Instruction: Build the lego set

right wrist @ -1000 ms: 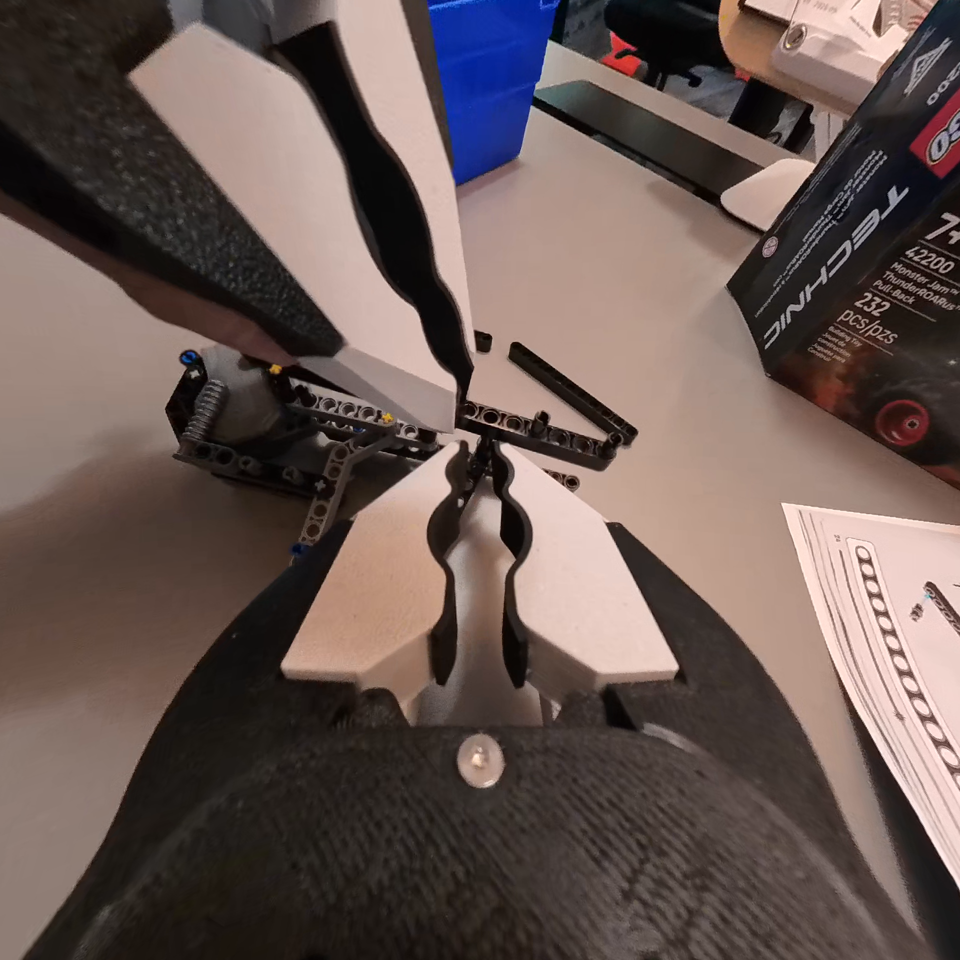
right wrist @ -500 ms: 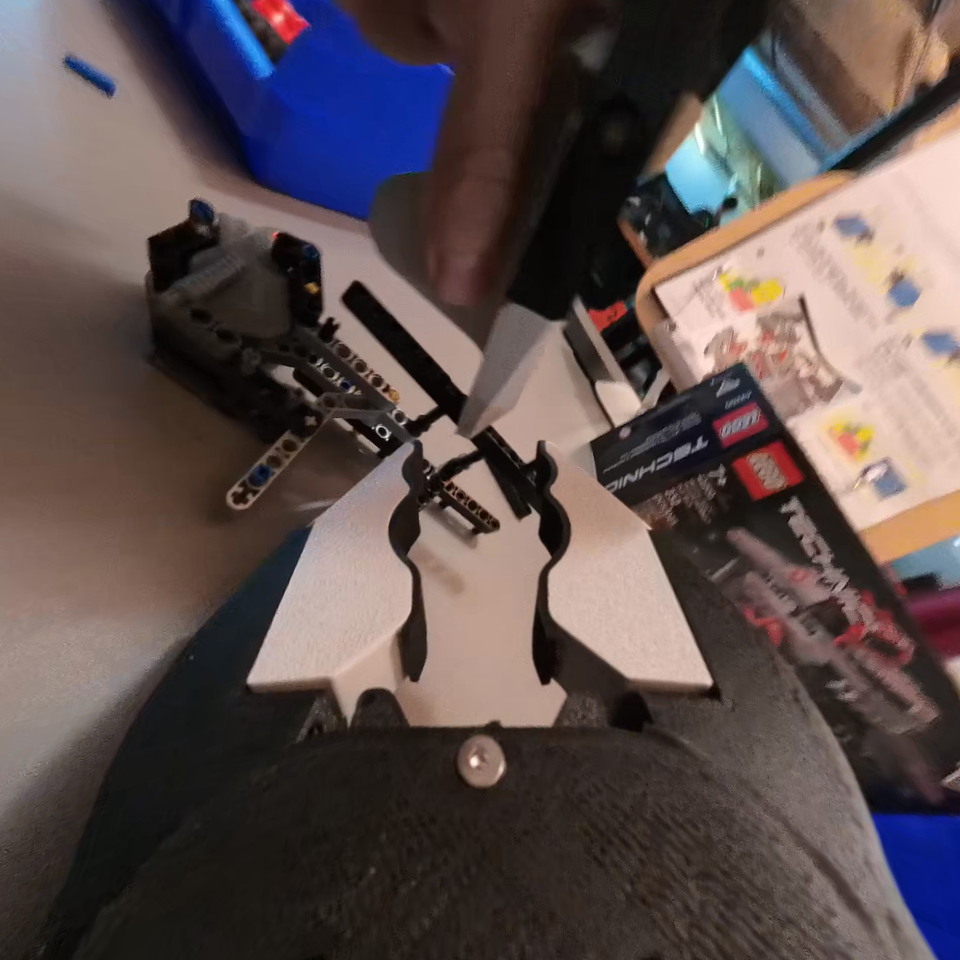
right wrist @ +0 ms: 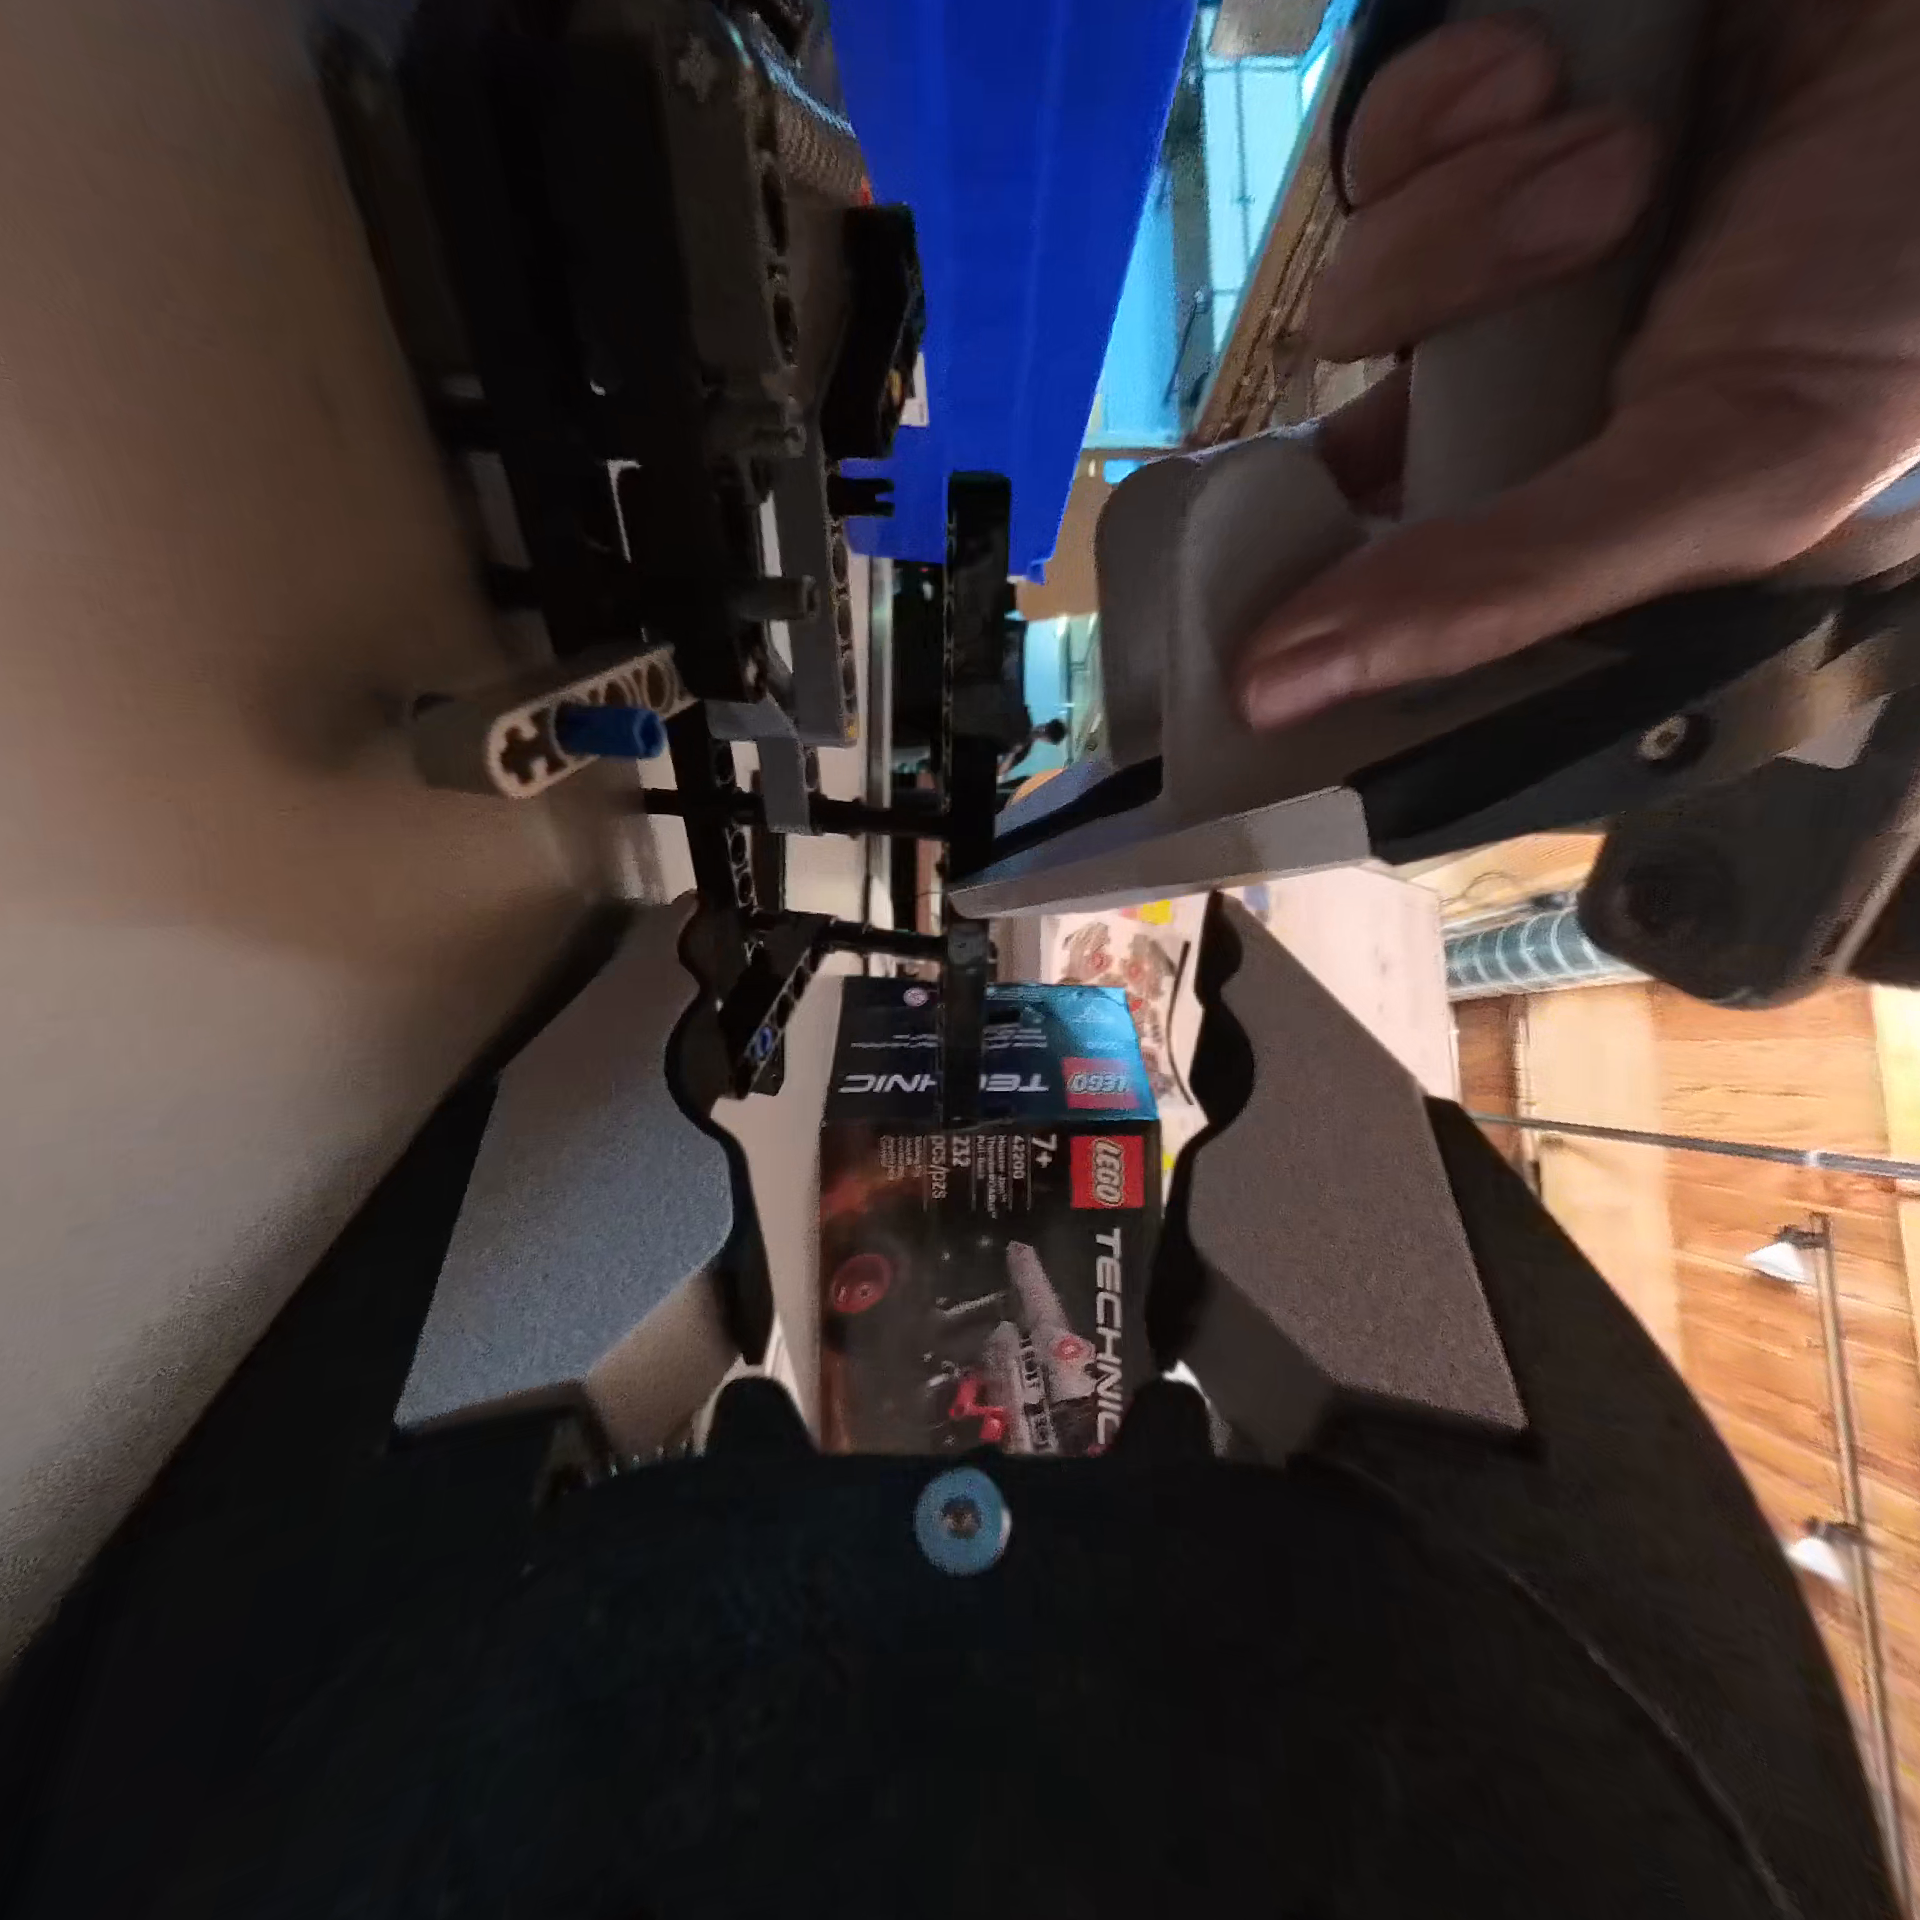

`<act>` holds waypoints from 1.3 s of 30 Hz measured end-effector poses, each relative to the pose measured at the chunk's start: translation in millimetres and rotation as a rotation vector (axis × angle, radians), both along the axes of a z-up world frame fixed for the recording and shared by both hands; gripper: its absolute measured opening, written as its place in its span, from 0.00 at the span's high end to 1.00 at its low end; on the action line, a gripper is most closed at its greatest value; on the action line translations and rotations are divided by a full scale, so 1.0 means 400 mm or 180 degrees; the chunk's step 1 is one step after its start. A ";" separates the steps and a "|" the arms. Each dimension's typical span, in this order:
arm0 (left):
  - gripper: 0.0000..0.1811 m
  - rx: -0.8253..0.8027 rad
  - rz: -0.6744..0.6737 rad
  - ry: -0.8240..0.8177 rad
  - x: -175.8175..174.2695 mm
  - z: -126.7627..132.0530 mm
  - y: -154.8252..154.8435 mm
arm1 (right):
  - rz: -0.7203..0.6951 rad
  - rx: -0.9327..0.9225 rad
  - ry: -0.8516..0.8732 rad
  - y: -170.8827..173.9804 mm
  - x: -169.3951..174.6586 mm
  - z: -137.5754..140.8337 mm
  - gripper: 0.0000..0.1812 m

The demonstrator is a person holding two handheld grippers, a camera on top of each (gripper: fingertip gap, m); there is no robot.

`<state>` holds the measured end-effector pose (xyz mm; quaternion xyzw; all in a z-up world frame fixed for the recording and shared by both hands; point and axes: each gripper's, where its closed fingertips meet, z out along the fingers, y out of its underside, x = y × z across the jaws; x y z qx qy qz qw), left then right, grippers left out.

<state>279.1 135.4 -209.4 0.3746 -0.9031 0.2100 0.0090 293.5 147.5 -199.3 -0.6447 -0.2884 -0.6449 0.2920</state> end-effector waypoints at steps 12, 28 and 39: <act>0.97 -0.0603 0.0290 0.0413 0.021 0.001 0.016 | 0.0318 0.0092 -0.0240 0.031 -0.004 0.023 0.44; 0.97 -0.0636 0.0381 0.0292 0.037 0.001 0.013 | 0.0649 0.0008 -0.0063 0.044 0.037 0.007 0.44; 0.97 -0.0014 0.0531 -0.1317 0.043 0.008 0.005 | 0.0543 -0.0197 0.0338 0.034 0.037 -0.040 0.66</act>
